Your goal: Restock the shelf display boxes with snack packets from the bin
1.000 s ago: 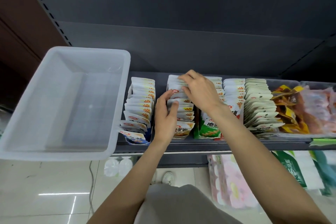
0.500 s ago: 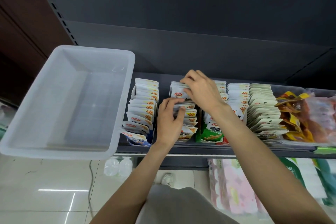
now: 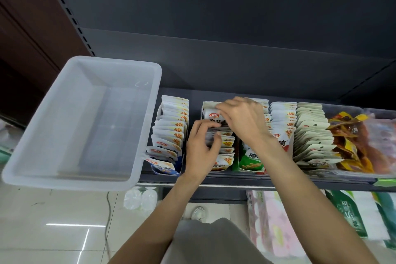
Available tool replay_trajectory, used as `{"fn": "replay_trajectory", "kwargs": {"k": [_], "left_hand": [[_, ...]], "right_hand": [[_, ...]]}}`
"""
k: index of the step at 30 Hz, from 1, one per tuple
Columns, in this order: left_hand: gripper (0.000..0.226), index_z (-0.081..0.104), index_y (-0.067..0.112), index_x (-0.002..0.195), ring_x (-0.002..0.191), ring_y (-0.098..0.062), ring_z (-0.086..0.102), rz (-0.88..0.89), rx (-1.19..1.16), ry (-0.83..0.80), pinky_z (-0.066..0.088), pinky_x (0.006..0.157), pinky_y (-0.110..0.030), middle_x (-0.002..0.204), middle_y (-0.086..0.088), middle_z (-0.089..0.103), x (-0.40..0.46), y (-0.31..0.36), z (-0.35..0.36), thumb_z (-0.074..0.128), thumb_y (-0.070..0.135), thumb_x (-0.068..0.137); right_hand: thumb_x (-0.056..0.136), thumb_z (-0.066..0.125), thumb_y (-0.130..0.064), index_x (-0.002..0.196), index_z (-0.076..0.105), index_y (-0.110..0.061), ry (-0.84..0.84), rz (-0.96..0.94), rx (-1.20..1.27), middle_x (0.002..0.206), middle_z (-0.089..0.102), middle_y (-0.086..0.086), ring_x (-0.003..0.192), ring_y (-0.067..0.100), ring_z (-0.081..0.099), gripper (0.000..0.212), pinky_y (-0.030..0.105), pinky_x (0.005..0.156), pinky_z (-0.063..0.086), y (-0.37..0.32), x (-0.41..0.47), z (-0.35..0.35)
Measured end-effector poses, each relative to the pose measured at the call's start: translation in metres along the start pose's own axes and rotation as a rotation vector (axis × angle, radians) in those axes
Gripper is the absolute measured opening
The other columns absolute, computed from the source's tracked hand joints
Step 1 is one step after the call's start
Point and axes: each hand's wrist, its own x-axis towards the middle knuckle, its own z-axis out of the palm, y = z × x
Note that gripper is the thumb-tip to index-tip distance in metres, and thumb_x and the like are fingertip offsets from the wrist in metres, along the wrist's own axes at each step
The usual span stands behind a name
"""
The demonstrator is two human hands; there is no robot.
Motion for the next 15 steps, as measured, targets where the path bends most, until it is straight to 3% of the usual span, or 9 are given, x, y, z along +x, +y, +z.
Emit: {"fn": "replay_trajectory", "kwargs": {"k": [3, 5, 8, 10, 13, 15], "left_hand": [[0.021, 0.057, 0.017, 0.107, 0.106, -0.004, 0.051, -0.066, -0.06, 0.008, 0.041, 0.092, -0.019, 0.108, 0.003, 0.052, 0.001, -0.002, -0.001, 0.055, 0.014, 0.085], [0.029, 0.052, 0.022, 0.113, 0.11, -0.008, 0.05, -0.103, -0.131, -0.001, 0.042, 0.095, -0.024, 0.112, 0.003, 0.052, 0.001, 0.0, 0.0, 0.056, 0.013, 0.085], [0.042, 0.041, 0.034, 0.124, 0.125, -0.005, 0.04, -0.217, -0.31, 0.036, 0.035, 0.101, -0.016, 0.129, 0.009, 0.044, 0.002, 0.007, 0.001, 0.053, 0.017, 0.088], [0.047, 0.031, 0.035, 0.137, 0.132, 0.001, 0.031, -0.352, -0.425, -0.01, 0.028, 0.105, -0.013, 0.141, 0.018, 0.033, 0.006, 0.014, 0.0, 0.049, 0.02, 0.096], [0.054, 0.019, 0.033, 0.147, 0.134, 0.003, 0.028, -0.451, -0.505, -0.108, 0.027, 0.109, -0.019, 0.148, 0.018, 0.028, 0.01, 0.018, -0.001, 0.042, 0.025, 0.099], [0.055, 0.017, 0.039, 0.147, 0.137, -0.002, 0.027, -0.461, -0.495, -0.135, 0.025, 0.114, -0.028, 0.151, 0.016, 0.027, 0.009, 0.017, -0.002, 0.042, 0.029, 0.099]], "right_hand": [[0.082, 0.068, -0.012, 0.093, 0.073, -0.021, -0.042, 0.001, 0.199, 0.087, 0.071, -0.003, 0.08, 0.022, 0.064, 0.015, 0.032, 0.067, 0.05, -0.005, -0.011, 0.0], [0.091, 0.059, -0.016, 0.112, 0.067, -0.019, -0.103, 0.183, 0.48, 0.112, 0.066, -0.002, 0.103, 0.018, 0.06, 0.023, 0.032, 0.088, 0.048, -0.006, -0.015, 0.002], [0.096, 0.052, -0.018, 0.126, 0.056, -0.021, -0.121, 0.533, 0.991, 0.141, 0.046, -0.004, 0.131, 0.008, 0.039, 0.031, 0.023, 0.11, 0.028, -0.022, -0.023, -0.001], [0.098, 0.048, -0.018, 0.132, 0.049, -0.026, -0.095, 0.681, 1.186, 0.15, 0.033, -0.009, 0.137, 0.003, 0.027, 0.035, 0.027, 0.116, 0.022, -0.037, -0.029, -0.001], [0.099, 0.045, -0.02, 0.143, 0.034, -0.03, -0.072, 0.767, 1.326, 0.154, 0.025, -0.012, 0.14, 0.002, 0.023, 0.047, 0.032, 0.117, 0.022, -0.049, -0.036, 0.003], [0.099, 0.045, -0.021, 0.148, 0.023, -0.034, -0.057, 0.799, 1.413, 0.152, 0.026, -0.016, 0.136, -0.002, 0.027, 0.056, 0.024, 0.114, 0.025, -0.051, -0.036, 0.003]]}}
